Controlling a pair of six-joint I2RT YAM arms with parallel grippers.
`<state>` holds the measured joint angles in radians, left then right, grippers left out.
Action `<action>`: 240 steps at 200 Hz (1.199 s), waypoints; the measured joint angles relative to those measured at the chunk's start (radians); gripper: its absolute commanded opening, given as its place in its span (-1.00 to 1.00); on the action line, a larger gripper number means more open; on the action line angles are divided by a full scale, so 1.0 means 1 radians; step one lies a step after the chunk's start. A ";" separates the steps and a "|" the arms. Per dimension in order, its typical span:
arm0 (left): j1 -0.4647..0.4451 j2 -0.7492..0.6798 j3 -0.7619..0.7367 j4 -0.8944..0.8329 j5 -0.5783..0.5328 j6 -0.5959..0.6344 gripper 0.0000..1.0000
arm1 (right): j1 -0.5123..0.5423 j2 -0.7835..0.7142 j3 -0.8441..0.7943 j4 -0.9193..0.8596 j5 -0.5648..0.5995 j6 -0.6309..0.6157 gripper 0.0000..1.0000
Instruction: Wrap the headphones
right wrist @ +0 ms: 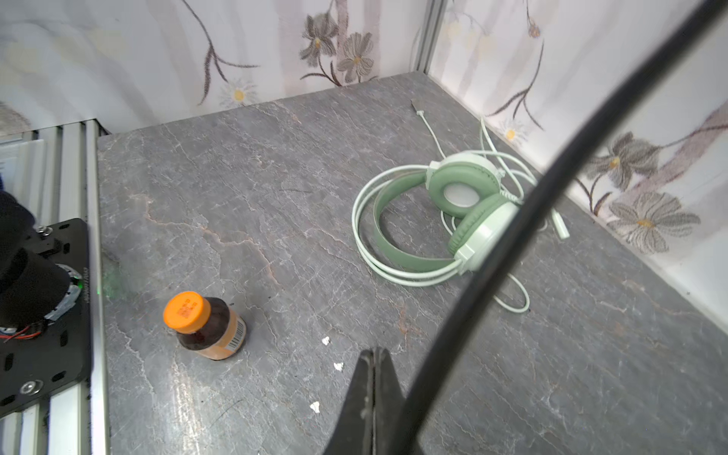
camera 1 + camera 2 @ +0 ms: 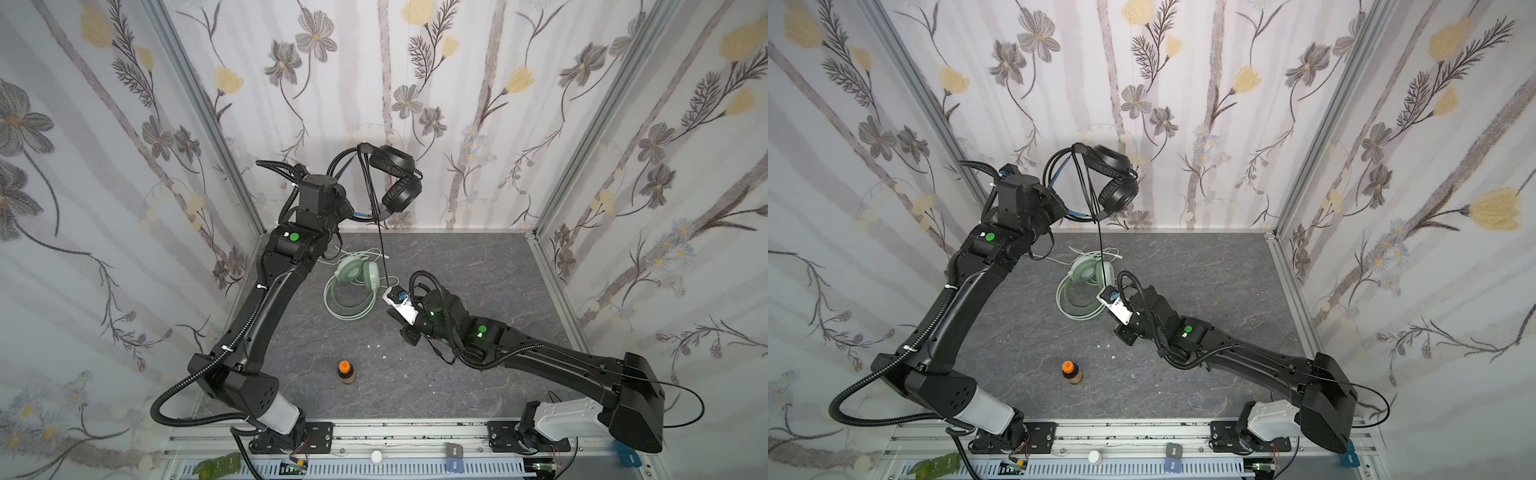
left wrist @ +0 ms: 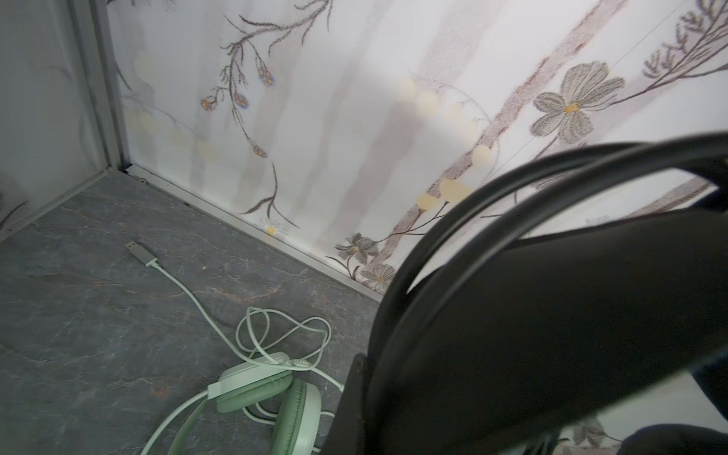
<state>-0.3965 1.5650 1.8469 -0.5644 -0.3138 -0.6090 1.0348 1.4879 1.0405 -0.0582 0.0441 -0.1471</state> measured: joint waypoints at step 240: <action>-0.135 -0.122 -0.237 -0.329 0.358 0.596 -1.00 | -0.262 0.153 0.660 -0.438 0.216 -0.538 -0.85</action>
<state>-0.5316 1.4425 1.6104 -0.8936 0.0444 -0.0132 0.7727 1.6409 1.7008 -0.4957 0.2604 -0.6853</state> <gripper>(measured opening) 0.060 0.074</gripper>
